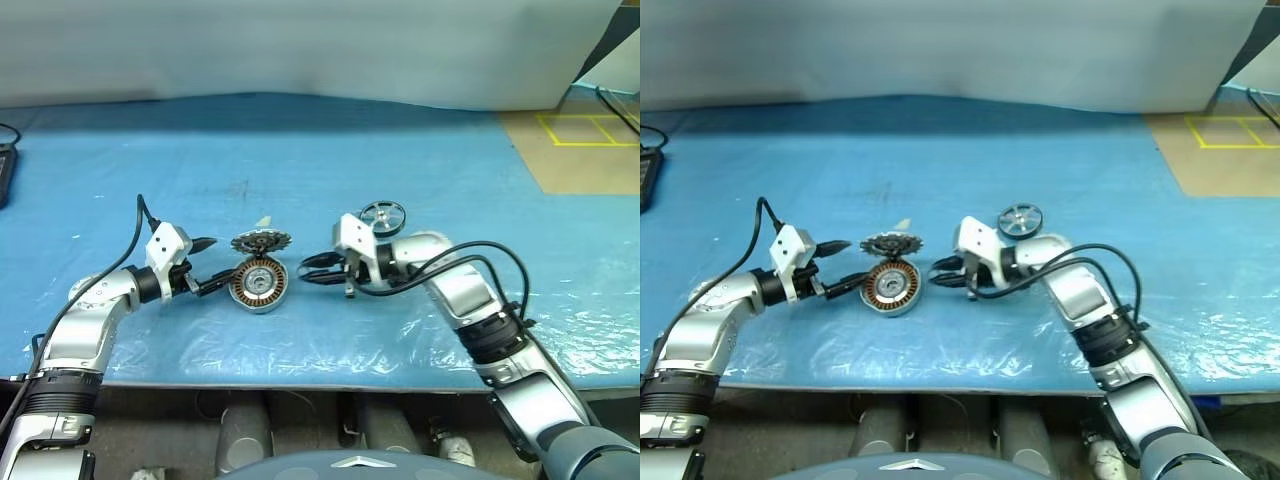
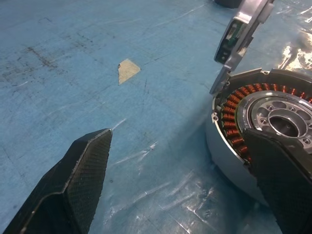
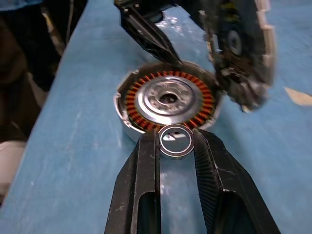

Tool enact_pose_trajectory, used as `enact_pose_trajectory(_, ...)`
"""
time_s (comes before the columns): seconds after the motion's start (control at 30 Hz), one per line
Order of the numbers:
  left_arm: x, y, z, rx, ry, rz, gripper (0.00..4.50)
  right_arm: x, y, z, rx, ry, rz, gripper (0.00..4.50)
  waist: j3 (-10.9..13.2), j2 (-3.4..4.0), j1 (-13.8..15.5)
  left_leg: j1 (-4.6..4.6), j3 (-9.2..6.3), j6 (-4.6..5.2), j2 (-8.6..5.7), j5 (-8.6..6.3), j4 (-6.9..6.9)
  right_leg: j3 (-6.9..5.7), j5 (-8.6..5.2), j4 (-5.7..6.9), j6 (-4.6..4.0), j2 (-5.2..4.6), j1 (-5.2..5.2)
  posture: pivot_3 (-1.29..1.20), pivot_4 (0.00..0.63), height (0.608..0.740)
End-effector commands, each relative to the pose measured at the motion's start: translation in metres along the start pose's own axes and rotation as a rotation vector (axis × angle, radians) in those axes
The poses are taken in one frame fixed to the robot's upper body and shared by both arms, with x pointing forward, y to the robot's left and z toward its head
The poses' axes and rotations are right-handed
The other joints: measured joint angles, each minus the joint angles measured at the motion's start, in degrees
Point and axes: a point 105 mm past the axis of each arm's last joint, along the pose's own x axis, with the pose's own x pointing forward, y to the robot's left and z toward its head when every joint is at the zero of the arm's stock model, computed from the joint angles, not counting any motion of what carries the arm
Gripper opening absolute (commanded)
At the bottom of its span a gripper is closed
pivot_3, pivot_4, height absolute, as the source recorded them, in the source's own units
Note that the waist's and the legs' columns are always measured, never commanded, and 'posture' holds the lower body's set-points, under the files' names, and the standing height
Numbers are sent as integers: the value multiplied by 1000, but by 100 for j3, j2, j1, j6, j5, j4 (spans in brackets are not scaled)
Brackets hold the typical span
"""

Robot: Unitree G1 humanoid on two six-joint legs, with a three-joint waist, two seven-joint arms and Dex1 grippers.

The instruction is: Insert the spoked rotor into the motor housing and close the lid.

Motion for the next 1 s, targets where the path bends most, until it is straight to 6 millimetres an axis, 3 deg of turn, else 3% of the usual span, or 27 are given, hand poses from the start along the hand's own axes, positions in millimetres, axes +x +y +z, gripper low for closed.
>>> enact_pose_trajectory(0.03, -7, 5, 14, 34, -38, 19, 4500, 7, -6, 13, -60, -17, 5, 576, 0, 0, 4, -1, 0, -1, -2, 0, 0, 0, 0, 0, 0, -2, 0, 0, 150, 740)
enact_pose_trajectory(0.43, -18, 10, 17, 40, -46, 61, 4500, 42, -10, 31, -58, -70, 36, 576, 0, 0, -7, -2, 0, -16, 1, 9, -1, -1, 0, 2, 0, -1, -3, 0, 150, 740)
enact_pose_trajectory(0.63, -17, 10, 17, 38, -51, 65, 4500, 57, -11, 28, -46, -64, 36, 576, 0, 0, -10, -1, 0, -17, 0, 9, 0, 0, 0, 5, -1, -1, -3, 0, 150, 740)
enact_pose_trajectory(1.0, -17, 12, 17, 44, -46, 80, 4500, 65, -10, 16, -38, -42, 33, 576, 0, 0, -12, 0, 0, -18, 1, 10, 1, 0, 0, 9, -1, -1, -3, 0, 150, 740)
